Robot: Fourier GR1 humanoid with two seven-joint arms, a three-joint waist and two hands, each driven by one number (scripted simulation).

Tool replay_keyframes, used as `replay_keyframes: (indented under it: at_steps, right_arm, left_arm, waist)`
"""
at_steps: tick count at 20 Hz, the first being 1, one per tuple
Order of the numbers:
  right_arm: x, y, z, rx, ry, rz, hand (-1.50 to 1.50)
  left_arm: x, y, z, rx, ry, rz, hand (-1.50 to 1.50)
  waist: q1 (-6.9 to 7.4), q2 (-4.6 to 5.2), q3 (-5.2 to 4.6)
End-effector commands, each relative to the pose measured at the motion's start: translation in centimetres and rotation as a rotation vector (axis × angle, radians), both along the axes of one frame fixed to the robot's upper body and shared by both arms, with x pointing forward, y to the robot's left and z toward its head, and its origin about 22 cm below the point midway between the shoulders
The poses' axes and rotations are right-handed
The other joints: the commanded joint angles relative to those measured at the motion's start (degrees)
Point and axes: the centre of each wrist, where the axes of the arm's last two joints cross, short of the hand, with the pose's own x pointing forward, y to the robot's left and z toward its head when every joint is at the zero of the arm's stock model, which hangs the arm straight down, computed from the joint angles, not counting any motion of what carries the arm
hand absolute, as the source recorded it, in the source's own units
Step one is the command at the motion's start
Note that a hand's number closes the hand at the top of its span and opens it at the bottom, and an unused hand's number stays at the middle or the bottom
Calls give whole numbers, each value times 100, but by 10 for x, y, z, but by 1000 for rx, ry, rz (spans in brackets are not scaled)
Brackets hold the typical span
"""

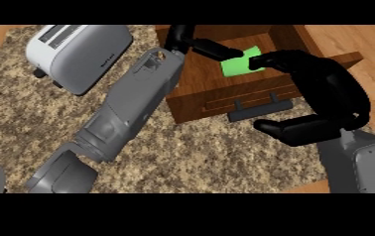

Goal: Pick up the cup, place it into the drawer and close the drawer

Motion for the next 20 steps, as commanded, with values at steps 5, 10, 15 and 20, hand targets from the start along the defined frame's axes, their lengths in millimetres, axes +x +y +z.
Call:
replay_keyframes:
  at_steps: [5, 10, 15, 20]
  right_arm:
    - [-7, 8, -6, -312, 90, 271, 150]
    - [-18, -17, -18, -579, 156, 192, -150]
    - [-24, -1, -30, -746, 62, 36, -150]
    - [-10, 14, -95, -880, 137, -10, -150]
  left_arm:
    - [0, -1, 9, -209, -78, 62, -150]
    - [1, -4, 15, -213, -86, 71, -150]
    - [0, 8, -8, -251, -66, 111, -150]
    - [0, 12, -8, -314, -82, 76, -150]
  waist:
    - [196, -114, -9]
    - [610, -212, -1]
    - [903, -226, -1]
    - [1194, -220, 1]
